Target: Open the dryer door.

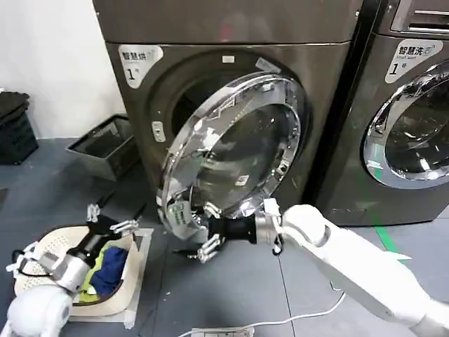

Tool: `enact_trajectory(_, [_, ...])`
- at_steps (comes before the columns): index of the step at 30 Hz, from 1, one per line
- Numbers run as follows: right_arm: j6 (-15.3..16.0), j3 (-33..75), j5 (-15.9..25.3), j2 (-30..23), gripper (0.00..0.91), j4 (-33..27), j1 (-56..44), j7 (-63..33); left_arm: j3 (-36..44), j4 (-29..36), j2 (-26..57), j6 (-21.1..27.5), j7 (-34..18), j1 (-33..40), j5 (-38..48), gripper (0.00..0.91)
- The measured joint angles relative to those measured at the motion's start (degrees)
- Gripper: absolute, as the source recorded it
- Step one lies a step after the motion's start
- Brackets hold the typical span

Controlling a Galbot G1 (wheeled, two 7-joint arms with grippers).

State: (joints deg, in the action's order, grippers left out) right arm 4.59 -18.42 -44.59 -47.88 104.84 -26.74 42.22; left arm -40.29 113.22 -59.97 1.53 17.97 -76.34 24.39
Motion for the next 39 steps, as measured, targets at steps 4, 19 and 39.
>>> enact_trajectory(4, [-0.1,3.3,0.3,2.3,0.907,2.7,-3.4,-0.3,1.9,-0.9,0.3,0.1,0.0,2.1,-0.5,0.907])
enact_trajectory(19, [-1.2,26.0,0.1,11.2,0.907,10.7,-25.7,-2.6,12.0,-1.6,0.5,0.1,0.8,7.8,-1.9,0.907])
enact_trajectory(39, [-11.4,70.6,5.5,4.6,0.907,18.3,-68.2,-13.2,21.9,-1.2,2.5,-1.3,2.1,10.9,-1.1,0.907])
